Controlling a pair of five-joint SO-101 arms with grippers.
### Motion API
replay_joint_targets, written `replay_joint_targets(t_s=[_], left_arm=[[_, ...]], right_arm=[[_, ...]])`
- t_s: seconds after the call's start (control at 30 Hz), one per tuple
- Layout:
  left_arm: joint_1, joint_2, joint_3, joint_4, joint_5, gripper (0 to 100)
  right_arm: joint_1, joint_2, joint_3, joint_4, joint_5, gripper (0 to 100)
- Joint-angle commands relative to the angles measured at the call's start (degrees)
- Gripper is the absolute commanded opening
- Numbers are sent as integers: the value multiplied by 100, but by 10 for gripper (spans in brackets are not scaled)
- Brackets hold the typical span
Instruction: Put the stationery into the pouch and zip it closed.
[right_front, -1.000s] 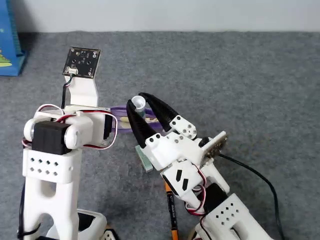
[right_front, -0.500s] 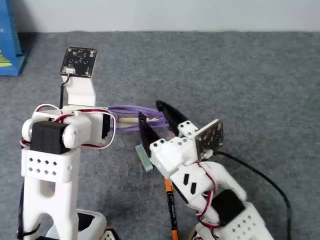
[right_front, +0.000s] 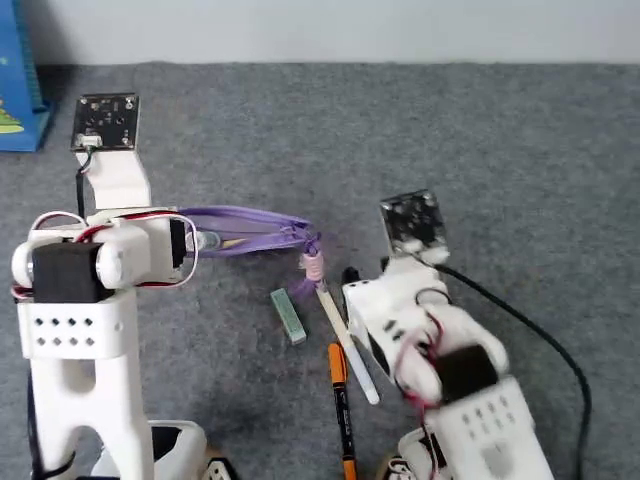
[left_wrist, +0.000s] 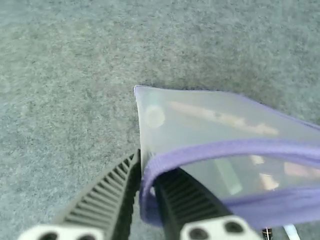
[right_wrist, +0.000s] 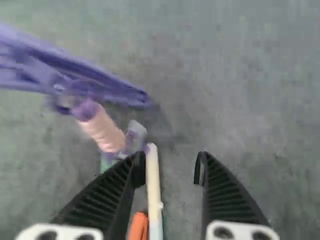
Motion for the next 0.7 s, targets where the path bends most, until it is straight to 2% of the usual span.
replay_joint_targets(t_s=[0.0, 0.27, 0.5, 0.67], left_arm=[[-53, -62, -84, 35, 53, 11], [-53, -62, 127, 0, 53, 11], [-62, -62, 127, 0, 53, 11], [-62, -62, 127, 0, 53, 11]], right_arm=[[75, 1121, -88, -330, 35, 154], [31, 3152, -88, -1587, 62, 154], [-374, 4180, -105, -2343, 44, 154], [-409, 4796, -105, -2897, 44, 154]])
